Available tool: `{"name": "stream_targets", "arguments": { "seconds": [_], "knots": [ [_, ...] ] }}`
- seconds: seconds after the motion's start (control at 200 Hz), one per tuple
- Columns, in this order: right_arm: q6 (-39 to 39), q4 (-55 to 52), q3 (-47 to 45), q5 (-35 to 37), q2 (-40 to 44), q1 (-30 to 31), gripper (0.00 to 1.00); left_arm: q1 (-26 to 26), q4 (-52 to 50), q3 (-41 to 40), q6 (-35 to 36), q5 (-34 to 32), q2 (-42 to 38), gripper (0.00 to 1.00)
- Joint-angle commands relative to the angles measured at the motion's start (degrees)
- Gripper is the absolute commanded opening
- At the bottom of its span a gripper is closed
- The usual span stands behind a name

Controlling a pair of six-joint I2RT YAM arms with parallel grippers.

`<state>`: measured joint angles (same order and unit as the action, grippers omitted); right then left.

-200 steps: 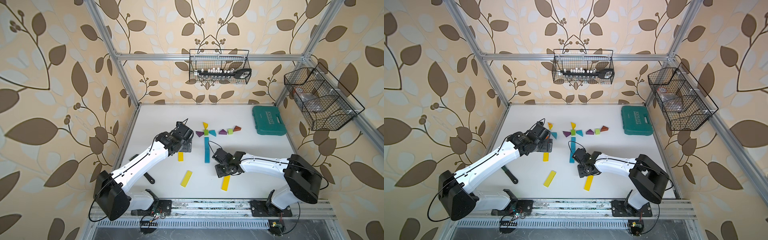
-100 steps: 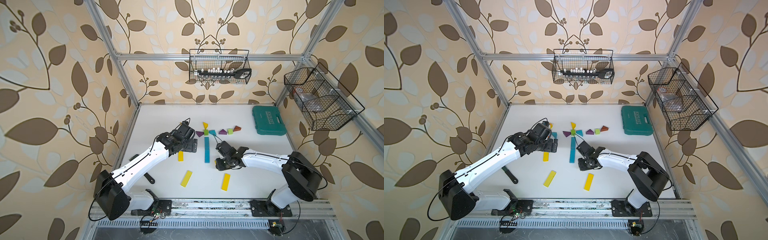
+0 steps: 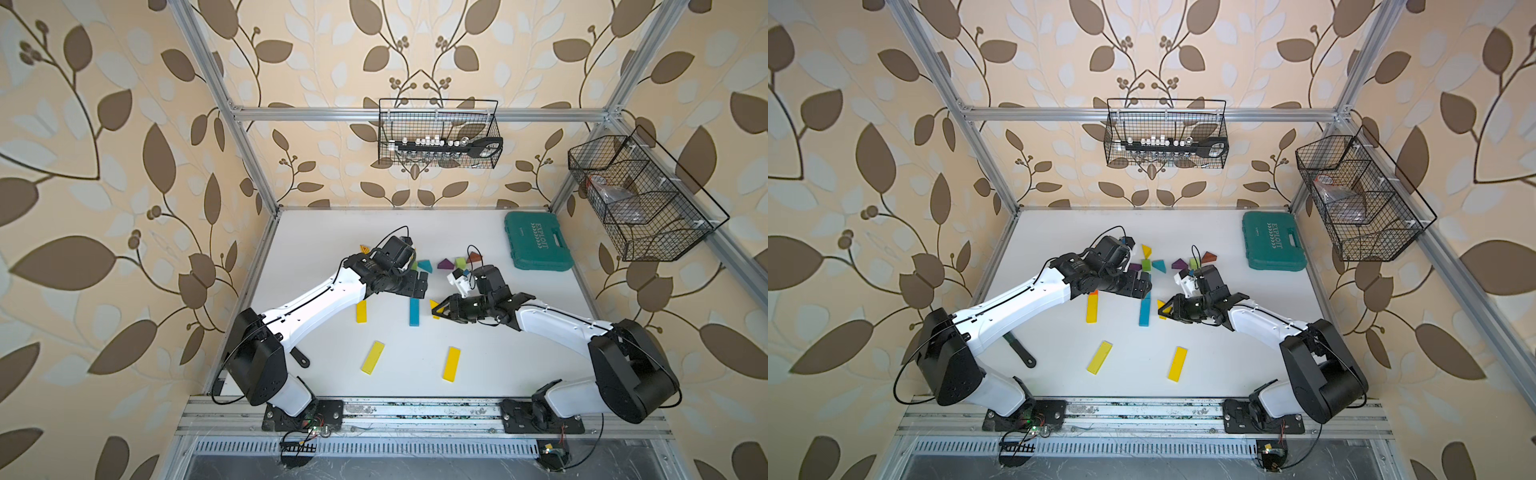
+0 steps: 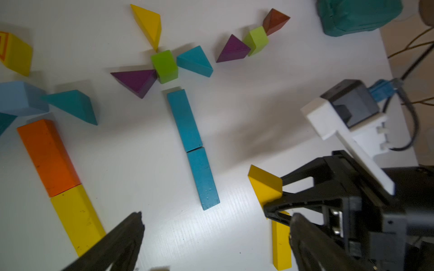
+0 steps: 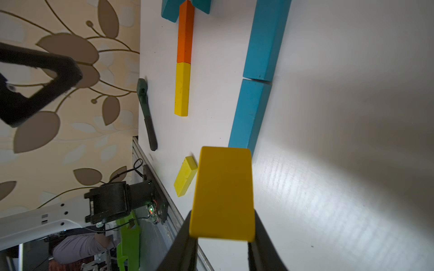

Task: Assemble a small pinwheel with building blocks
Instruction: Pick up the building block from the center of the board.

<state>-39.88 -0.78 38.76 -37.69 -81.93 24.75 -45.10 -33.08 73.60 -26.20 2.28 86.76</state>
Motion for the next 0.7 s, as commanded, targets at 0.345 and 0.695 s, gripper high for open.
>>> {"name": "stream_targets", "arguments": {
  "seconds": [0.345, 0.695],
  "knots": [
    [-14.4, 9.0, 0.5, -24.4, 1.3, -4.9, 0.06, -4.7, 0.7, -0.7, 33.6, 9.9, -4.6, 0.95],
    [-14.3, 7.0, 1.7, -29.6, 1.6, -5.9, 0.07, -5.8, -1.2, 4.1, 40.2, 9.6, 4.4, 0.91]
  ]
}}
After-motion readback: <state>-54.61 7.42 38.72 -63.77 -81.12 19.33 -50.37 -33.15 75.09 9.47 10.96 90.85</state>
